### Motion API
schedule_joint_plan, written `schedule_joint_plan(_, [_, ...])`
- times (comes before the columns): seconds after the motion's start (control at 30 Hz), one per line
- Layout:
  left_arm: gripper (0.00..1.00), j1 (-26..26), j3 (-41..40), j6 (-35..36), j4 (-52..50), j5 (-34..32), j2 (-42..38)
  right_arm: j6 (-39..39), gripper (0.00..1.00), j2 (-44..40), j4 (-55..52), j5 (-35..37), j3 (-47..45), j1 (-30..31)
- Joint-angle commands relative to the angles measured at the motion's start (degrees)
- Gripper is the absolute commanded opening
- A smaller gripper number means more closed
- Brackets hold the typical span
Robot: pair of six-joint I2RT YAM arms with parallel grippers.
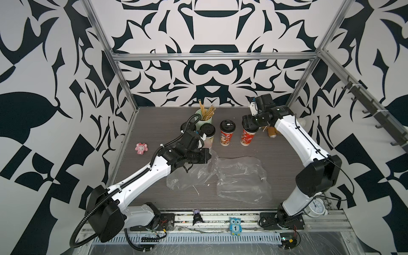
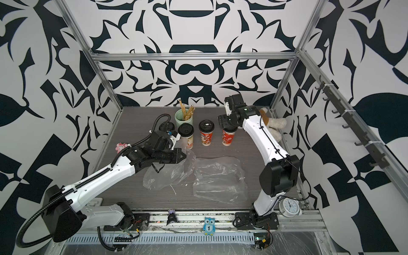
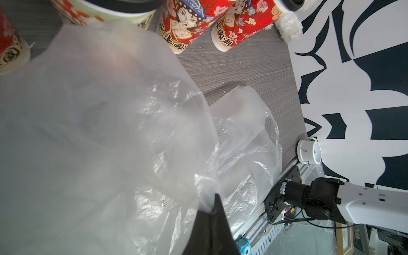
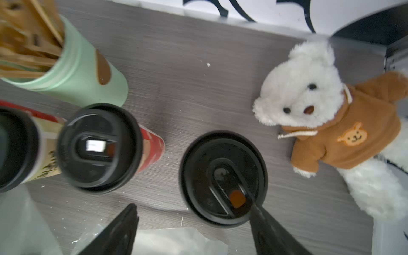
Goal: Pack milk tea into plastic carrier bags
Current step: Pick up the milk tea cup at the center of the board.
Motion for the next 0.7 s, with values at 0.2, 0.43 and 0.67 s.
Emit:
schedule_joint_plan(0.2, [0.0,0.42,-0.05,-0.73,2.2,1.94,-0.03,-1.72,0.87,4.08,-4.97,2.17,6.51,-1.25])
schedule_joint_plan(0.43, [0.0,0.42,-1.0,-1.43,3.55,2.22,-0.04,-1.81,0.87,6.67,-6.0,2.3,9.1,-1.27])
schedule_joint_plan(0.67, [0.0,0.46,-1.31,-1.52,3.58,2.23,-0.29,-1.75,0.83,7.96,-6.17,1.87,9.46,-1.34])
